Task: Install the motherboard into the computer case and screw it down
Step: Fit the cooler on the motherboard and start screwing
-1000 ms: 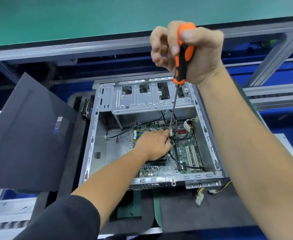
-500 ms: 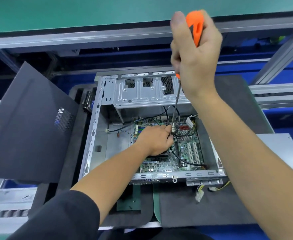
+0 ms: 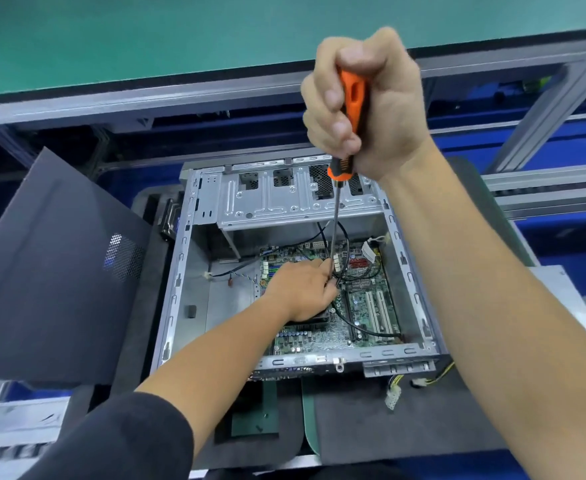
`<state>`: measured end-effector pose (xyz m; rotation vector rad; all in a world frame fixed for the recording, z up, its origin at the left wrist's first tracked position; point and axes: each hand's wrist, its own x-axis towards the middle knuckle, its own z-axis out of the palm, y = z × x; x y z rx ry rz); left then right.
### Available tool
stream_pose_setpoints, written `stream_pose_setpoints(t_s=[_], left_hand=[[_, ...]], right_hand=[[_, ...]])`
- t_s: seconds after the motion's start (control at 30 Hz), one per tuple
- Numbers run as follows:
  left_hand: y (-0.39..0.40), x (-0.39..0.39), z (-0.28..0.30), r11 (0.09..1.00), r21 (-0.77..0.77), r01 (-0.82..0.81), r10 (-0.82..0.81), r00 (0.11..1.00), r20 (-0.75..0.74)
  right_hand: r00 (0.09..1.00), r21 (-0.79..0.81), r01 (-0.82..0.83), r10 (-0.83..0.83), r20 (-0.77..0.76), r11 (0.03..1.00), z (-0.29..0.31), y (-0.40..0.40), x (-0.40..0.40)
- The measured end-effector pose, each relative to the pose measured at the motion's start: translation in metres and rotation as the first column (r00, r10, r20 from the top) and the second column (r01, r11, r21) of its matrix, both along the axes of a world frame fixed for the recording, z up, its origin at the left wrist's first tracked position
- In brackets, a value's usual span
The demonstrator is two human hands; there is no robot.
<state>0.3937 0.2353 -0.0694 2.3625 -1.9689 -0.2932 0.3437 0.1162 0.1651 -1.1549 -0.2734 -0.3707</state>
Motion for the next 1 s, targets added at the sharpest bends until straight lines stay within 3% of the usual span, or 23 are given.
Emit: stream_pose_setpoints(t_s=[0.03, 0.07, 0.13, 0.17, 0.2, 0.23, 0.3, 0.37, 0.4, 0.47, 0.53, 0.6, 0.63, 0.67, 0.7, 0.73, 0.77, 0.8, 0.83, 0.9, 0.97, 1.0], left_hand=[[0.0, 0.0, 0.0, 1.0, -0.001, -0.002, 0.002, 1.0, 0.001], [0.0, 0.0, -0.001, 1.0, -0.005, -0.006, 0.006, 1.0, 0.003], [-0.001, 0.0, -0.001, 1.0, -0.012, -0.009, 0.009, 1.0, 0.004], [-0.001, 0.0, -0.002, 1.0, -0.014, -0.011, 0.011, 1.0, 0.004], [-0.001, 0.0, -0.003, 1.0, -0.017, -0.013, 0.013, 1.0, 0.009], [-0.001, 0.001, -0.003, 1.0, -0.02, -0.013, 0.014, 1.0, 0.016], [0.0, 0.001, -0.003, 1.0, -0.022, -0.01, 0.01, 1.0, 0.015], [0.0, 0.0, -0.002, 1.0, -0.021, -0.01, 0.01, 1.0, 0.009], [0.0, 0.0, -0.001, 1.0, -0.017, -0.008, 0.008, 1.0, 0.01], [0.001, -0.001, 0.0, 1.0, -0.006, -0.011, 0.011, 1.0, 0.011], [0.0, 0.0, -0.002, 1.0, -0.006, -0.015, 0.015, 1.0, 0.02], [-0.001, 0.0, -0.002, 1.0, -0.011, -0.016, 0.016, 1.0, 0.025], [-0.001, 0.0, -0.002, 1.0, -0.013, -0.018, 0.019, 1.0, 0.021], [-0.002, 0.0, -0.002, 1.0, -0.012, -0.022, 0.023, 1.0, 0.018], [-0.002, 0.0, -0.002, 1.0, -0.004, -0.025, 0.025, 1.0, 0.017], [-0.001, 0.0, -0.002, 1.0, 0.004, -0.027, 0.027, 0.999, 0.019], [-0.001, 0.001, -0.002, 0.999, 0.008, -0.032, 0.032, 0.999, 0.02], [-0.001, 0.001, -0.003, 0.999, 0.008, -0.034, 0.034, 0.999, 0.02], [0.0, 0.001, -0.002, 0.999, 0.006, -0.032, 0.032, 0.999, 0.017], [0.001, 0.0, -0.001, 1.0, -0.008, -0.024, 0.024, 1.0, 0.003], [0.001, -0.001, 0.0, 1.0, -0.012, -0.016, 0.016, 1.0, 0.001], [0.001, -0.001, 0.001, 1.0, -0.012, -0.019, 0.019, 1.0, 0.004]], right_hand=[[0.983, -0.043, 0.181, -0.18, 0.023, 0.982, -0.004, 0.004, -0.001], [0.91, -0.106, 0.414, -0.409, 0.066, 0.904, -0.008, 0.008, -0.001], [0.598, -0.173, 0.801, -0.779, 0.191, 0.573, -0.014, 0.018, -0.001], [0.488, -0.177, 0.872, -0.842, 0.232, 0.457, -0.017, 0.023, -0.001], [0.466, -0.182, 0.884, -0.848, 0.253, 0.431, -0.019, 0.025, -0.002], [0.518, -0.192, 0.855, -0.816, 0.256, 0.482, -0.019, 0.026, -0.003], [0.729, -0.214, 0.685, -0.655, 0.202, 0.696, -0.016, 0.02, -0.005], [0.94, -0.171, 0.338, -0.321, 0.117, 0.926, -0.007, 0.006, -0.004], [0.988, -0.147, 0.149, -0.14, 0.068, 0.978, -0.002, -0.001, -0.002], [0.995, -0.134, -0.104, 0.102, -0.022, 0.985, 0.005, -0.011, 0.0], [0.984, -0.148, -0.18, 0.176, -0.041, 0.972, 0.003, -0.011, 0.001], [0.995, -0.132, -0.079, 0.071, -0.068, 0.988, -0.003, -0.004, 0.003], [0.992, -0.141, 0.087, -0.099, -0.076, 0.986, -0.005, 0.001, 0.005], [0.942, -0.177, 0.317, -0.331, -0.053, 0.932, -0.008, 0.006, 0.007], [0.822, -0.218, 0.556, -0.569, 0.006, 0.802, -0.01, 0.011, 0.008], [0.639, -0.25, 0.754, -0.766, 0.07, 0.607, -0.012, 0.015, 0.01], [0.464, -0.266, 0.867, -0.878, 0.116, 0.422, -0.013, 0.019, 0.011], [0.379, -0.258, 0.906, -0.914, 0.143, 0.336, -0.013, 0.022, 0.01], [0.41, -0.244, 0.897, -0.898, 0.158, 0.367, -0.013, 0.024, 0.008], [0.681, -0.247, 0.728, -0.716, 0.151, 0.64, -0.014, 0.023, 0.003], [0.93, -0.241, 0.363, -0.364, 0.041, 0.9, -0.012, 0.016, -0.001], [0.98, -0.215, 0.189, -0.199, -0.026, 0.958, -0.011, 0.01, -0.001]])
